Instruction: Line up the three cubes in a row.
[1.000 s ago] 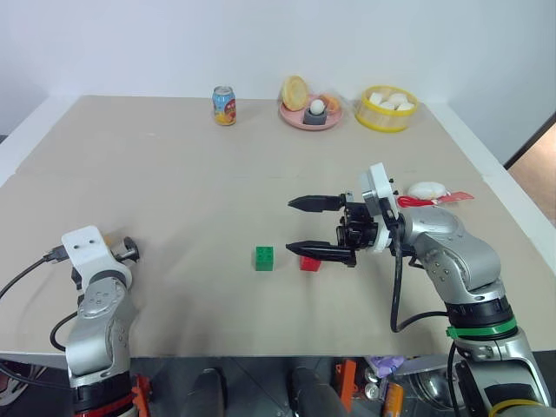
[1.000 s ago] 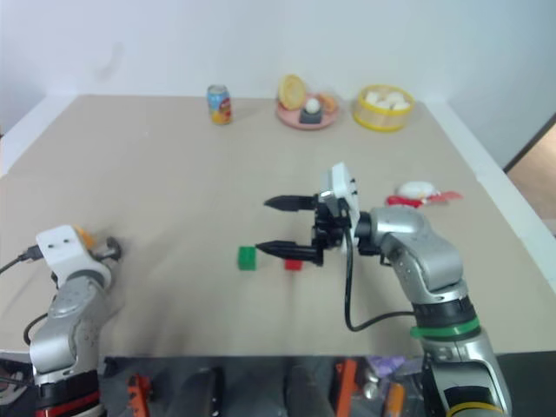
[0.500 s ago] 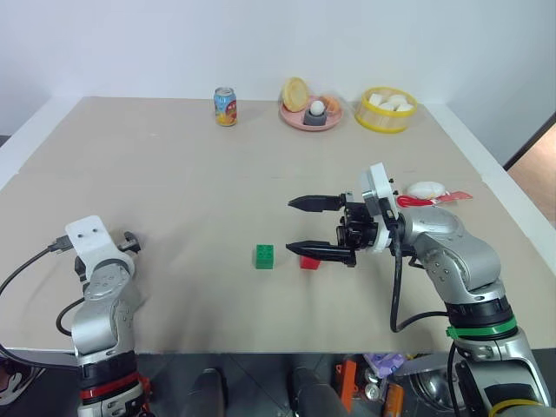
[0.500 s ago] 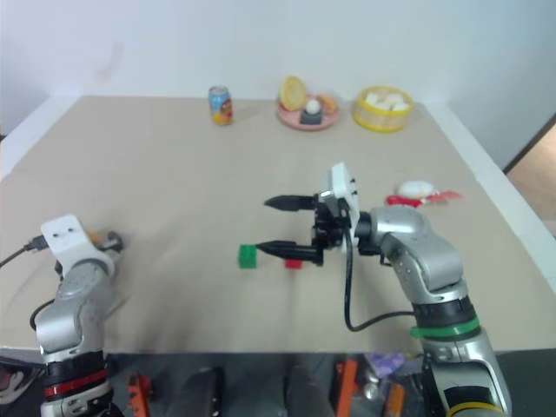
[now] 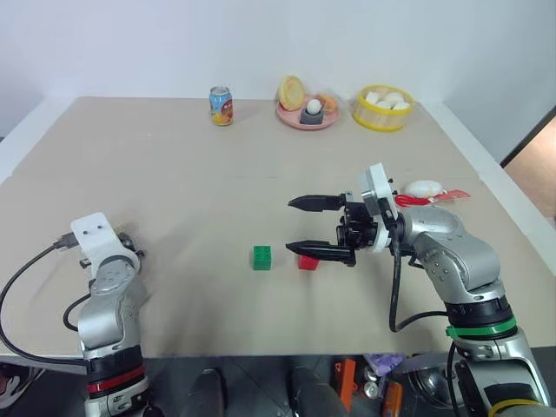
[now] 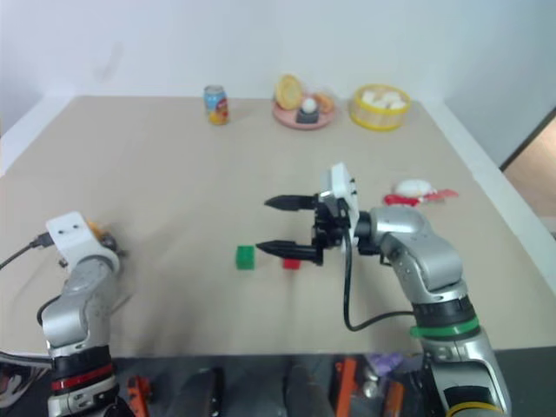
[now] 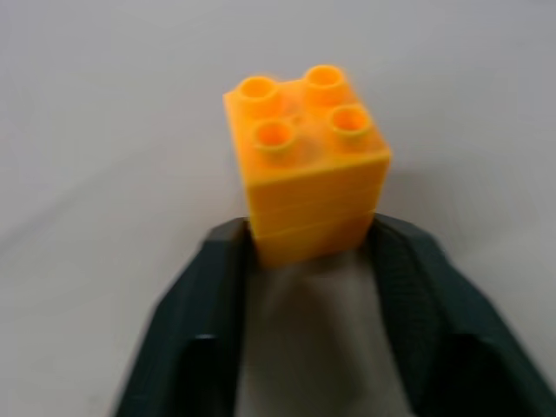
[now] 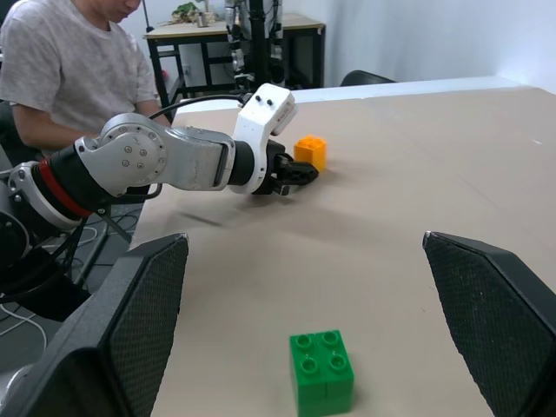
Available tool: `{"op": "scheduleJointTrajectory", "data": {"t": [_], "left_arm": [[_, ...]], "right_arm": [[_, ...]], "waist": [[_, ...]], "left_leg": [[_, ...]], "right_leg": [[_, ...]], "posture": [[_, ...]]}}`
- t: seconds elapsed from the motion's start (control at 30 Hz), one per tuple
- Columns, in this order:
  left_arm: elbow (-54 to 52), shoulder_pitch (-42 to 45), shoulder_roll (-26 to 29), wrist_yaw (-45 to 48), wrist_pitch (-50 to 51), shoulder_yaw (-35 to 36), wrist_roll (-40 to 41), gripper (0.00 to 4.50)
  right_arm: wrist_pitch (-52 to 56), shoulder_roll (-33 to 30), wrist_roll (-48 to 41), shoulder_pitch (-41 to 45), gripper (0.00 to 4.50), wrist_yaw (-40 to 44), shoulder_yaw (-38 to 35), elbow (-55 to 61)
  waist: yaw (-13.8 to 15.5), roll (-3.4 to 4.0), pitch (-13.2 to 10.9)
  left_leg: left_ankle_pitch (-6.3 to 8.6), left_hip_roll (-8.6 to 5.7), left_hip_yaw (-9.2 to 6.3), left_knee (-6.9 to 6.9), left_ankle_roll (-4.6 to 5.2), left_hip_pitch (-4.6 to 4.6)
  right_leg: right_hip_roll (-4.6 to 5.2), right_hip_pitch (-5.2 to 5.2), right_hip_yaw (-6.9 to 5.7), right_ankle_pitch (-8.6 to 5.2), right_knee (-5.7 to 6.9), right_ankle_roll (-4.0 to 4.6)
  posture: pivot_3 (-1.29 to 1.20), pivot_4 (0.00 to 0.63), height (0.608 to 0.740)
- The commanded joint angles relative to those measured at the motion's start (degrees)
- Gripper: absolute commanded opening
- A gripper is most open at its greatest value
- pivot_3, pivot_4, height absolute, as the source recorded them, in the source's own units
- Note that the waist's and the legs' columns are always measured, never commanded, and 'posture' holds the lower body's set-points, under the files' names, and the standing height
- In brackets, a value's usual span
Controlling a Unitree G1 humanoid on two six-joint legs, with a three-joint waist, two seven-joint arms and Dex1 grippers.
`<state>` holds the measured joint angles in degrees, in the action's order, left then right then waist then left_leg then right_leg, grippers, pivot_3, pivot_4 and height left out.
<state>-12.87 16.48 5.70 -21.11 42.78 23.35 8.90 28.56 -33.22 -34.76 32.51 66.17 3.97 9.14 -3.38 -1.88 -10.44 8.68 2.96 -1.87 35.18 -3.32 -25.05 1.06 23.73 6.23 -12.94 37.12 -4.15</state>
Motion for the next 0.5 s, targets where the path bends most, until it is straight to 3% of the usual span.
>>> {"op": "scheduleJointTrajectory", "data": {"t": [0.03,0.27,0.5], "left_arm": [[0.9,-0.1,0.5,-1.3,0.5,1.5,-1.4,1.23],[1.5,-1.2,2.1,0.5,-0.8,0.8,-2.0,1.23],[4.4,-1.7,11.1,10.9,-14.4,-4.6,-4.8,1.23]], "right_arm": [[-1.0,0.1,-0.1,1.4,4.5,0.5,-0.8,0.4],[-1.2,0.1,0.1,1.6,4.5,0.5,-0.9,0.1],[-1.3,0.1,0.3,1.5,4.5,0.5,-0.7,0.0]], "waist": [[0.0,0.0,0.0],[-0.1,0.0,0.0],[-0.6,-0.05,0.0]], "left_leg": [[0.0,0.0,0.0,-0.03,0.01,0.0],[0.0,-0.01,0.0,-0.05,0.01,0.0],[-0.01,-0.01,0.0,-0.23,0.0,-0.07]], "right_leg": [[0.0,0.01,0.0,0.0,0.0,0.0],[0.0,0.04,0.02,0.0,0.0,0.01],[-0.01,0.22,0.07,0.01,0.0,0.03]], "posture": [[0.0,0.15,0.74],[0.0,0.15,0.74],[0.0,0.15,0.74]]}}
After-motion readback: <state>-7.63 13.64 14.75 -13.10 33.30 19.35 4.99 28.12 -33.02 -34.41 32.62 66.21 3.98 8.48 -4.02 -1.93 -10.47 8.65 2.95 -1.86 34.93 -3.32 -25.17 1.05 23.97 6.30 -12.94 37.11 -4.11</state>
